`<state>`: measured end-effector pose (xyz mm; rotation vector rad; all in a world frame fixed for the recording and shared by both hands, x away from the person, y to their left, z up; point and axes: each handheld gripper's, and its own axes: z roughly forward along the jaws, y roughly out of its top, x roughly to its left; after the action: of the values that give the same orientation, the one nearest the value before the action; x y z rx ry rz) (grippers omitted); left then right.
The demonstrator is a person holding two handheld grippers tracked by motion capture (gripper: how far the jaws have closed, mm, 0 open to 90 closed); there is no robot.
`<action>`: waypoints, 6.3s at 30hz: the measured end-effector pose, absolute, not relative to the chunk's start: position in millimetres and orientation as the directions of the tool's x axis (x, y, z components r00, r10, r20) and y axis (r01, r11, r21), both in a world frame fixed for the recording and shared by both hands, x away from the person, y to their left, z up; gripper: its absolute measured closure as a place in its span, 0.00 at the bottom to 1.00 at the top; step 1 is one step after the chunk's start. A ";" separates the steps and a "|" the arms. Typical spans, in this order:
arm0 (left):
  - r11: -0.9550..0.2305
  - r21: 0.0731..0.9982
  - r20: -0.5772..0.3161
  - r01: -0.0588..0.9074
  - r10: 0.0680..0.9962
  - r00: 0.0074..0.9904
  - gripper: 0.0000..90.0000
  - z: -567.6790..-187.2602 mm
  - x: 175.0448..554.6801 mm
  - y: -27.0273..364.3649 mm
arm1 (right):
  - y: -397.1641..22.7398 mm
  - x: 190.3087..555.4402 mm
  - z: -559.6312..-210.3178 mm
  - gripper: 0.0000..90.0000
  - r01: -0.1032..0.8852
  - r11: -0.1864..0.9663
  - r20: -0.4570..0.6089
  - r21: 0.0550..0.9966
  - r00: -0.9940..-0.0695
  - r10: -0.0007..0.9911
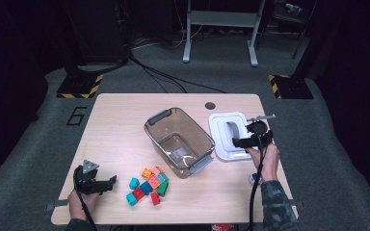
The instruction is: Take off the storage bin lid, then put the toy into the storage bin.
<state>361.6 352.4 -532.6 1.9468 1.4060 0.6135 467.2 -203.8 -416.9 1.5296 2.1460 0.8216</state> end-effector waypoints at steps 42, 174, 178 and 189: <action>-0.213 0.733 -0.001 0.646 0.950 0.314 0.04 -532.4 361.7 352.5 | -253.6 374.1 -482.8 0.00 0.735 0.318 0.004 0.599 -0.400 0.917; -0.213 0.733 0.000 0.646 0.949 0.314 0.04 -532.4 361.6 352.5 | -194.2 468.5 -391.7 0.28 0.638 0.272 0.082 0.721 -0.468 0.880; -0.213 0.733 0.000 0.646 0.950 0.314 0.04 -532.4 361.6 352.5 | -187.5 474.7 -383.2 0.28 0.622 0.286 0.071 0.729 -0.485 0.872; -0.213 0.733 -0.001 0.646 0.950 0.314 0.04 -532.4 361.6 352.5 | -152.1 482.5 -358.7 0.28 0.586 0.331 0.045 0.740 -0.535 0.844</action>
<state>361.6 352.5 -532.4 1.9482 1.4088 0.6137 482.5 -152.1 -358.7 1.2699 2.2546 1.0323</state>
